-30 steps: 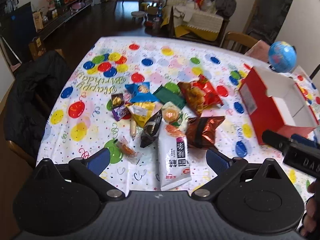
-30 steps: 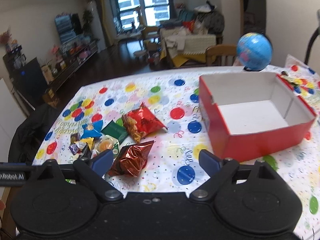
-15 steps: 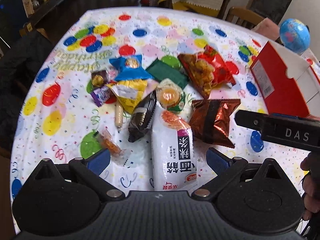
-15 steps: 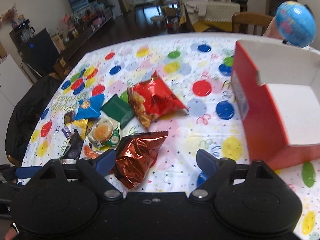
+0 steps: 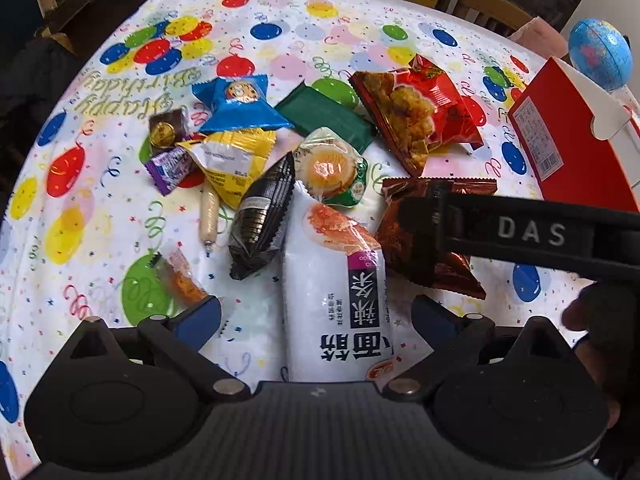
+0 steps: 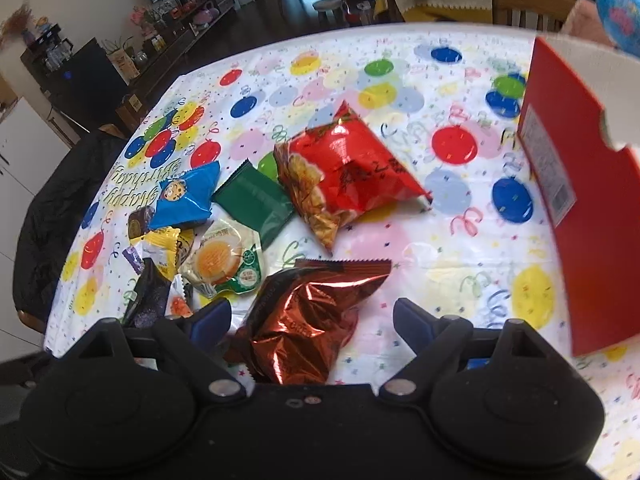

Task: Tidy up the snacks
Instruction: 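Grasp the white snack bag with the left gripper while the right grasps the copper foil bag, then carry the white bag and copper foil bag with both grippers into the red box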

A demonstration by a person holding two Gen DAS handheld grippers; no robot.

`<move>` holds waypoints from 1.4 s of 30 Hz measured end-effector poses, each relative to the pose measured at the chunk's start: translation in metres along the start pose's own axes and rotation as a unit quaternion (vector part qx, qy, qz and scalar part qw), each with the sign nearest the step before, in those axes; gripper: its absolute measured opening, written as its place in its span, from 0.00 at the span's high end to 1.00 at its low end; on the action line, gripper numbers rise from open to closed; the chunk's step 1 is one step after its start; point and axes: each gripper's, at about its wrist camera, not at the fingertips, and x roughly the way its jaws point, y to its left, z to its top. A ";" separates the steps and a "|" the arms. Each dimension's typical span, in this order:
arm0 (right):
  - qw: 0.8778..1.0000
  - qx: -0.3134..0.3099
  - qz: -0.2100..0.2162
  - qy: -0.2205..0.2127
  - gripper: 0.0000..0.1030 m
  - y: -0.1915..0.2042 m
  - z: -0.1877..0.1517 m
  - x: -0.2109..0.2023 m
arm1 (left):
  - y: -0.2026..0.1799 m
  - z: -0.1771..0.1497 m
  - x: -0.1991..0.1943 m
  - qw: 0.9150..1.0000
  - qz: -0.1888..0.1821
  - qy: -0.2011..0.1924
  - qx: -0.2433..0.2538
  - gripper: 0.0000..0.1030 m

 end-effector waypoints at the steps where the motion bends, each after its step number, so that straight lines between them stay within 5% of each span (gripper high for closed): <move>1: 1.000 0.009 0.006 0.004 0.15 -0.001 0.000 0.002 | 0.000 0.000 0.001 1.000 -0.004 0.002 -0.001 0.01; 8: 0.999 0.032 0.025 0.018 0.26 -0.003 0.001 0.010 | 0.003 0.003 0.005 1.000 -0.021 0.009 -0.017 0.09; 16: 0.999 0.045 0.024 0.007 0.49 -0.007 -0.001 0.001 | 0.004 0.002 0.002 1.000 -0.018 0.008 -0.018 0.52; 19: 0.998 0.051 0.025 0.001 0.56 -0.007 -0.003 -0.004 | 0.004 0.000 -0.001 1.000 -0.022 0.005 -0.018 0.57; 24: 0.998 0.056 0.024 -0.015 0.63 -0.006 -0.010 -0.020 | 0.005 -0.005 -0.010 0.999 -0.031 0.000 -0.014 0.59; 42: 0.993 0.076 -0.006 -0.093 0.64 0.008 -0.035 -0.125 | 0.003 -0.020 -0.089 0.996 -0.071 -0.040 0.025 0.59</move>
